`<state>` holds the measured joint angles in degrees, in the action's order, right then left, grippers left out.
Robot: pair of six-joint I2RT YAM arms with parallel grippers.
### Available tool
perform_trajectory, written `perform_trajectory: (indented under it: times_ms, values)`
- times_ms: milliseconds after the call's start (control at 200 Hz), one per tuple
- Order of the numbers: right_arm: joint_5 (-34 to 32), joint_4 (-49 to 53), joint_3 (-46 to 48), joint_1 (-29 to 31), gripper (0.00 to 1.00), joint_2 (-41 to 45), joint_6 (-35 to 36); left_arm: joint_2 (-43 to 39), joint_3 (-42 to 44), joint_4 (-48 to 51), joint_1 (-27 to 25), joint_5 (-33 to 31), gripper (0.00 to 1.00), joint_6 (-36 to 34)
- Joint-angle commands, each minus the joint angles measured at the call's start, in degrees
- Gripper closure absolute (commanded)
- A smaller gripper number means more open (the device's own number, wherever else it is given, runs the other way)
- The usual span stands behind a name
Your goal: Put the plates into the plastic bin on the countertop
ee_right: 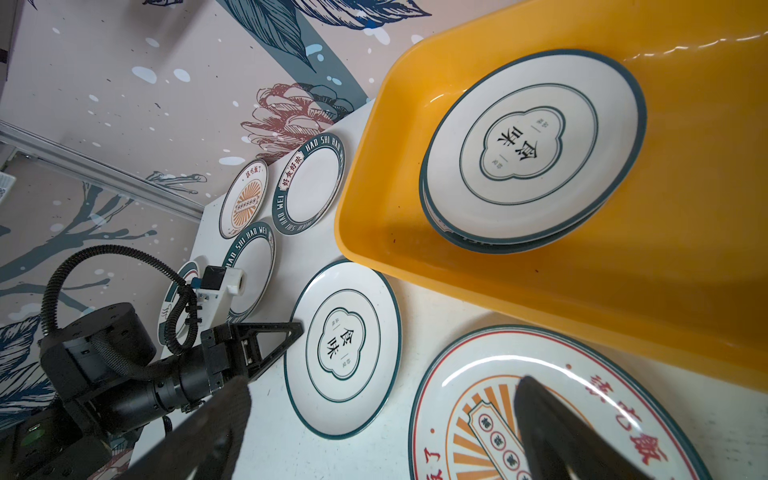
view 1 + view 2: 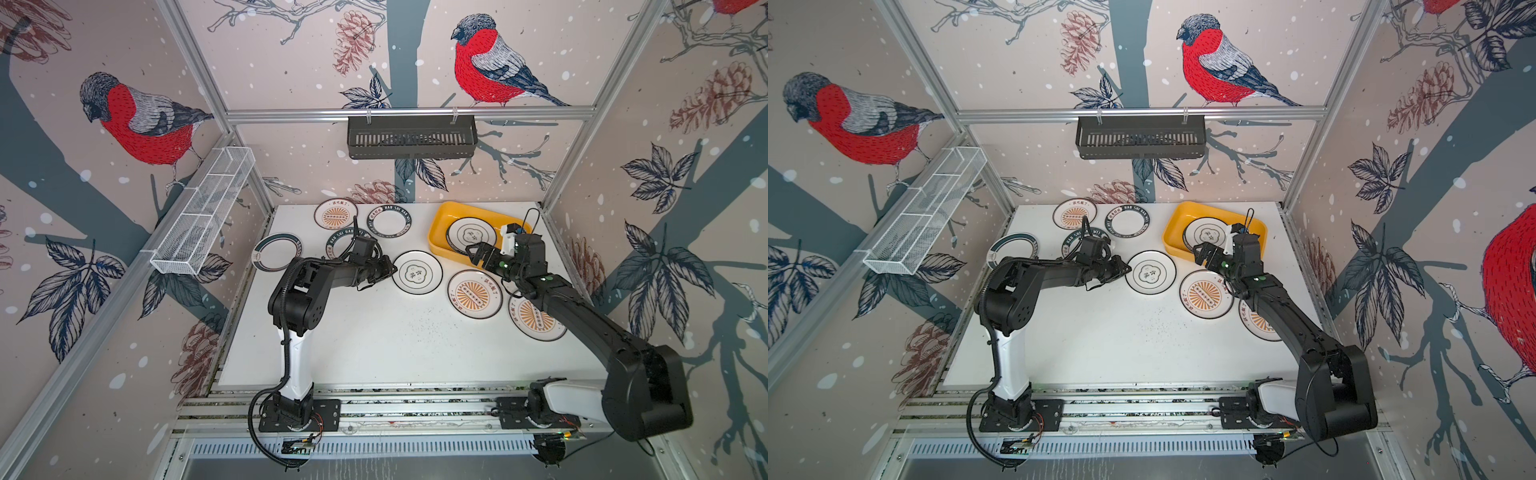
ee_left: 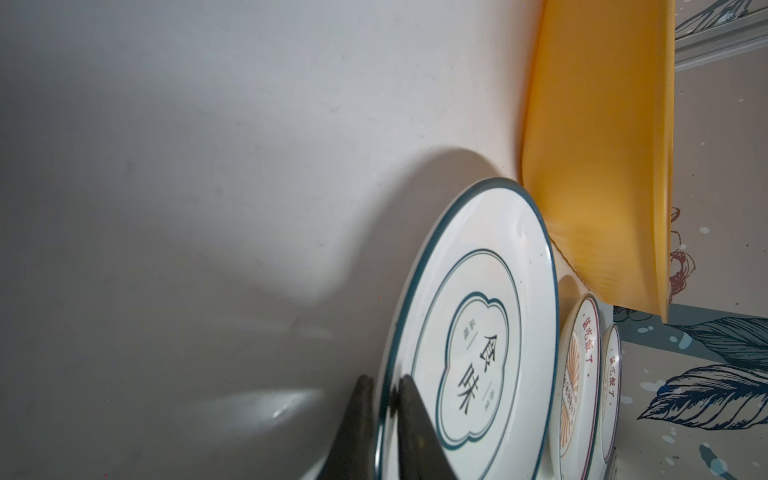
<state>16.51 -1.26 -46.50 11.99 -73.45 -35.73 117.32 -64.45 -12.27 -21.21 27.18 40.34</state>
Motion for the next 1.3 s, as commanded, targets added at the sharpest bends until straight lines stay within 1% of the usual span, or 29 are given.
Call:
perform_trajectory:
  times_ms: [0,110,175,515,550,720,851,981,1166,1296]
  values:
    - [-0.6,0.0,-0.6,0.0,0.0,0.2,1.0,-0.5,0.6,1.3,0.1,-0.7,0.91,0.4]
    - [-0.2,-0.1,-0.9,0.0,0.0,0.1,0.9,-1.9,1.4,1.2,0.1,-0.8,0.98,0.2]
    - [0.3,-0.2,-1.0,0.0,0.0,0.1,0.9,-3.3,2.4,0.7,0.1,-0.8,1.0,0.3]
    - [3.7,-1.7,-1.6,0.0,0.0,-0.6,1.3,-12.4,7.0,0.1,0.1,-0.6,1.0,0.9]
    - [4.2,-1.9,-1.6,0.1,0.0,-0.7,1.3,-13.6,8.7,-0.1,0.1,-0.6,1.0,1.0]
    - [9.0,-3.9,-1.8,0.1,0.0,-1.9,1.4,-19.8,11.3,0.2,0.1,-1.3,1.0,1.2]
    - [15.1,-6.6,-1.8,0.3,0.0,-3.2,1.0,-25.1,11.9,2.2,0.1,-2.6,1.0,0.6]
    - [19.1,-8.3,-2.2,1.1,0.0,-4.3,1.4,-30.0,12.2,3.8,0.1,-3.7,1.0,0.2]
    - [23.8,-9.1,-3.4,3.8,0.01,-5.5,3.2,-33.6,12.6,1.6,0.1,-1.4,1.0,1.5]
    - [25.5,-9.3,-3.7,4.8,0.05,-6.8,3.4,-35.7,13.2,-0.9,0.2,0.1,1.0,2.9]
